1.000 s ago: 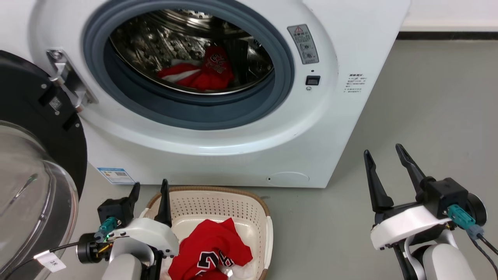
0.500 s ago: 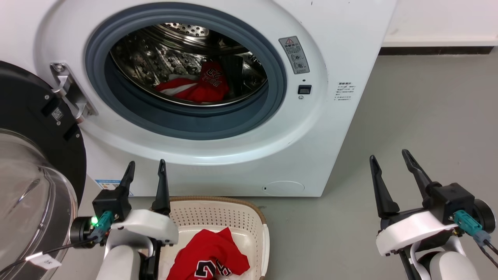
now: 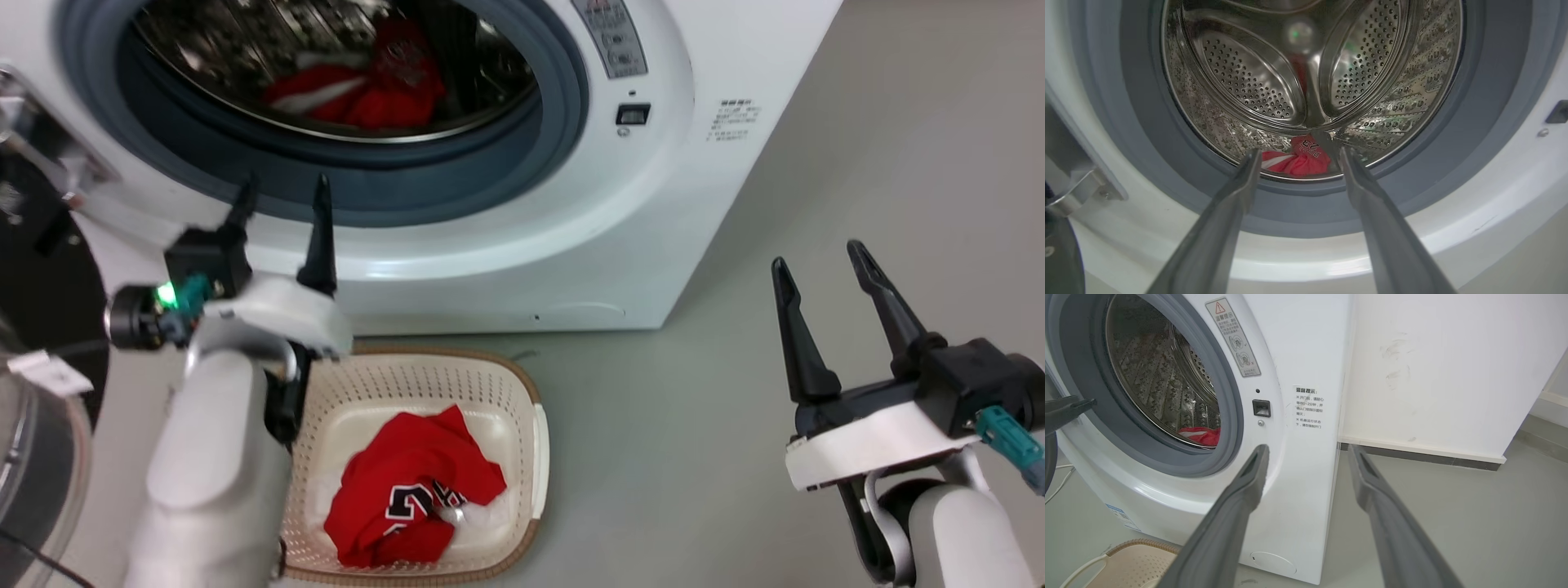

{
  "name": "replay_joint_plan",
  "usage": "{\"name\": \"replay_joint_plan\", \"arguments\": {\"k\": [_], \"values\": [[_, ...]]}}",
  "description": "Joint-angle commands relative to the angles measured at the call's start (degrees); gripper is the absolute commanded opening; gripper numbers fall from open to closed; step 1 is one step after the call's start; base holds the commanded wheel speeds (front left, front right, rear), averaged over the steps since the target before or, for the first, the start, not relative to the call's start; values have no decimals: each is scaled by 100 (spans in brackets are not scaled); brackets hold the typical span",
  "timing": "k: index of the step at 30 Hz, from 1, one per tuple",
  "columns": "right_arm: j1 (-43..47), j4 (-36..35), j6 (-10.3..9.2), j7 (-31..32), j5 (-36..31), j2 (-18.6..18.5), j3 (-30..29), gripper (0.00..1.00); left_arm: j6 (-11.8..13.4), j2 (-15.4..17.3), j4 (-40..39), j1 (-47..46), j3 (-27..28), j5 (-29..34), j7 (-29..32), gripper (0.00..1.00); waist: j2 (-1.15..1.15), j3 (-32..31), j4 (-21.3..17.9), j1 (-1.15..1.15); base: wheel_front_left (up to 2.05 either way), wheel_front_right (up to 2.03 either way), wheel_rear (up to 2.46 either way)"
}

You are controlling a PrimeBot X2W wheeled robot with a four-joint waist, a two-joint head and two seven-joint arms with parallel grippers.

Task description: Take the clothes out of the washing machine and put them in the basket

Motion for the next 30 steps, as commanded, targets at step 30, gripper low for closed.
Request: {"name": "replay_joint_plan", "arguments": {"k": [30], "values": [[-1063,679,-2,-1036,1280,9,994,100,-317,1964,2820,-4700,-556,533,2683,100,0,2656,-1960,0,0,0,0]]}}
